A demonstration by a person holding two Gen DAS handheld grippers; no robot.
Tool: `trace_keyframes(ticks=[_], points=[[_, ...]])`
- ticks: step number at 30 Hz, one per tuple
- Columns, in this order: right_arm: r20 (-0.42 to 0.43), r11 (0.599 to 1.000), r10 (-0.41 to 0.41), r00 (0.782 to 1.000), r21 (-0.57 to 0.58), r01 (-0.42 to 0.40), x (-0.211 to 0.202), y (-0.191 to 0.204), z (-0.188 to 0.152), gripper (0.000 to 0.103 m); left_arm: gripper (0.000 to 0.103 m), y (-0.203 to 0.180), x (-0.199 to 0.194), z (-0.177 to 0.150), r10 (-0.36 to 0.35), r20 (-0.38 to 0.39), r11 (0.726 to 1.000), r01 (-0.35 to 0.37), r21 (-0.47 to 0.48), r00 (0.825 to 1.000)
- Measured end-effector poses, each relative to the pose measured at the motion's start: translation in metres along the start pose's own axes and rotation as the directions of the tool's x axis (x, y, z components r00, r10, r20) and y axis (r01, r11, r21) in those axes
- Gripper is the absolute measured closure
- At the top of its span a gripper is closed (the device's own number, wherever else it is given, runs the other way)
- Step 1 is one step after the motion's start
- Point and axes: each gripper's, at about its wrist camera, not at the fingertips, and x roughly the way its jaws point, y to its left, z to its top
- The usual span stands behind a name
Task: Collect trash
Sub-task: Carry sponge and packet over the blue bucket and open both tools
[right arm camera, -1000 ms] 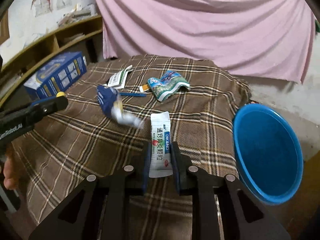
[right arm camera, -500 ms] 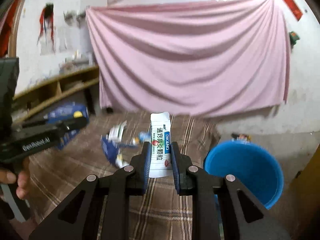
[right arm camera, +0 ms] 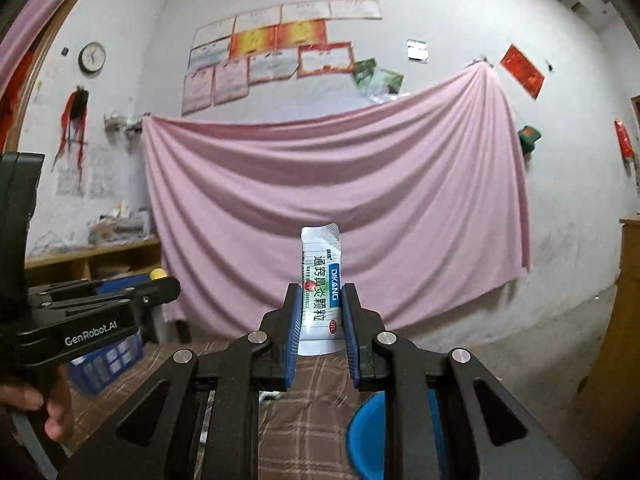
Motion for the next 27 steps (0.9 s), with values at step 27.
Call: trace_keyframes(ticks=[27], points=[[0.084,0.976,-0.215,0.973,0.055,0.211,-0.008,-0.103,-0.032,0.085,0.076,-0.119,0.073,-0.015,-0.229,0.065,0.962,0.215,0.17,0.971]])
